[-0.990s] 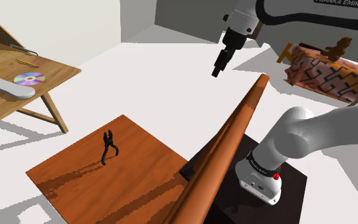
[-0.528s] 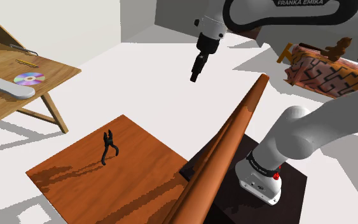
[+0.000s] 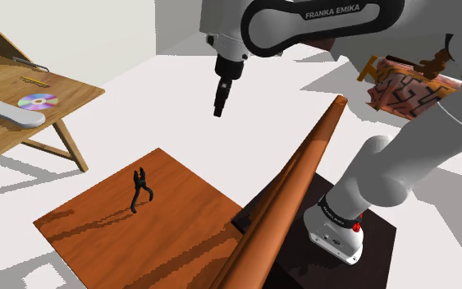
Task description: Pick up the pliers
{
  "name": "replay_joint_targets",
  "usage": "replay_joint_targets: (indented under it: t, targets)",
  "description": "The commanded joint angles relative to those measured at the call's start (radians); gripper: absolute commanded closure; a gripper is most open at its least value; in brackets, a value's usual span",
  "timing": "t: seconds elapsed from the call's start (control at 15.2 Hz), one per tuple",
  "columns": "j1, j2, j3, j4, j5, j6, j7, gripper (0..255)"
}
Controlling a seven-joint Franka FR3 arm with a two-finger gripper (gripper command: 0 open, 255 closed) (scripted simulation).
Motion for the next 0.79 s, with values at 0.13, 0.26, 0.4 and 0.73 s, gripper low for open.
replay_joint_targets:
  t: [0.13,0.26,0.4,0.73]
  targets:
    - [0.034,0.122,0.042,0.081,-0.027,0.03,-0.022,0]
    - [0.051,0.186,0.062,0.127,-0.046,0.041,-0.03,0]
    - [0.07,0.249,0.081,0.174,-0.067,0.049,-0.037,0]
    - [0.125,0.404,0.123,0.299,-0.13,0.058,-0.052,0]
